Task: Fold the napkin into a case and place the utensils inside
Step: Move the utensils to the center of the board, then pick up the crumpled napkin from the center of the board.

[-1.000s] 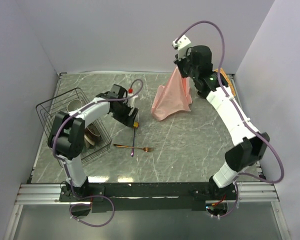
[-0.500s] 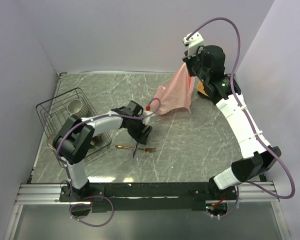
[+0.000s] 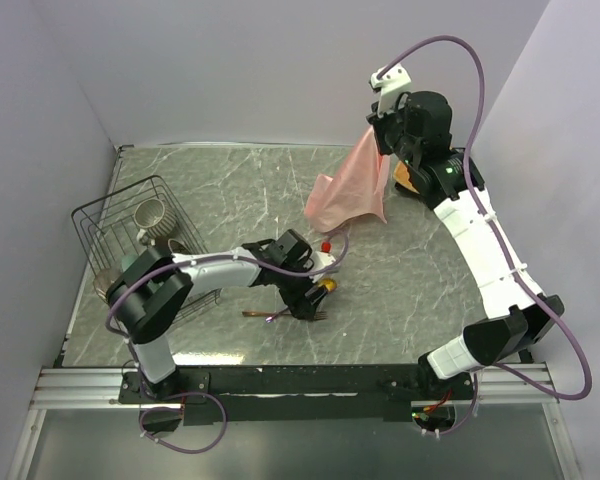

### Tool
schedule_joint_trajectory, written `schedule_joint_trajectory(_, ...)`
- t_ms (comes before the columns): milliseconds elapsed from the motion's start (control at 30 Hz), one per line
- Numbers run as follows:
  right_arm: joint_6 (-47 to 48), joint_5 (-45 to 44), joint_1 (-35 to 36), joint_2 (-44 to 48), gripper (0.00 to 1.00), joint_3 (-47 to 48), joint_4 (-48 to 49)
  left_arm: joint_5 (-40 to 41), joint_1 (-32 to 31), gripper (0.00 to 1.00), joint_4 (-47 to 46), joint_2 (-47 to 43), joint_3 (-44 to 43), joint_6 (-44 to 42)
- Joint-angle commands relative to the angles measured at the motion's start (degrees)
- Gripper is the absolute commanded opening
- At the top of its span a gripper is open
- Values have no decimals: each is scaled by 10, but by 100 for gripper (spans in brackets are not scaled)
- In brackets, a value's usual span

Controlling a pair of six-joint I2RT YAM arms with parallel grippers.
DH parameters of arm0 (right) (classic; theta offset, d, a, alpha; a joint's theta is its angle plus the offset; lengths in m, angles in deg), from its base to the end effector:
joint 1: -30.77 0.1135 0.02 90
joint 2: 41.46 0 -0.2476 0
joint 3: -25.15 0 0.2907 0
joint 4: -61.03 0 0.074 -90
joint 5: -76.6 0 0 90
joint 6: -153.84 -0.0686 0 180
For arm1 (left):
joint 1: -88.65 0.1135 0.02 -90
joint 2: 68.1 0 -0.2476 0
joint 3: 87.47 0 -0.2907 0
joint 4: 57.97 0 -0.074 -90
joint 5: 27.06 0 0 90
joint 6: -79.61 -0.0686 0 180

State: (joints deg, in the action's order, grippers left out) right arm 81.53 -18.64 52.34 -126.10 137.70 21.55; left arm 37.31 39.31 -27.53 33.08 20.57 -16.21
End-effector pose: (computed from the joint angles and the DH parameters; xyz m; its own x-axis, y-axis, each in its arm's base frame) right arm 0.3679 0.1387 0.4675 -0.0917 -0.3616 -0.9278 -0.3262 0.8912 -0.3151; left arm 0.2318 -0.3154 0.0972 -0.4756 0.6941 -0.5404 0.8791 0.3531 -0.3202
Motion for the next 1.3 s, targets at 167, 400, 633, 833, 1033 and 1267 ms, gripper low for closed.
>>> schedule_joint_trajectory(167,-74,13,16,38,0,57,32,131,43,99,-175,-312,119,85)
schedule_joint_trajectory(400,-176,-52,49,40,0,79,85,226,46,99,-242,-378,88,122)
schedule_joint_trajectory(633,-231,-245,119,42,0,33,250,329,-5,99,-320,-304,21,144)
schedule_joint_trajectory(833,-225,-344,160,-8,0,87,297,352,-19,98,-374,-254,1,136)
schedule_joint_trajectory(1033,-202,-356,180,-21,0,94,342,353,-20,98,-426,-219,-16,106)
schedule_joint_trajectory(1267,-155,-359,198,-28,0,79,393,405,-33,95,-465,-187,-16,72)
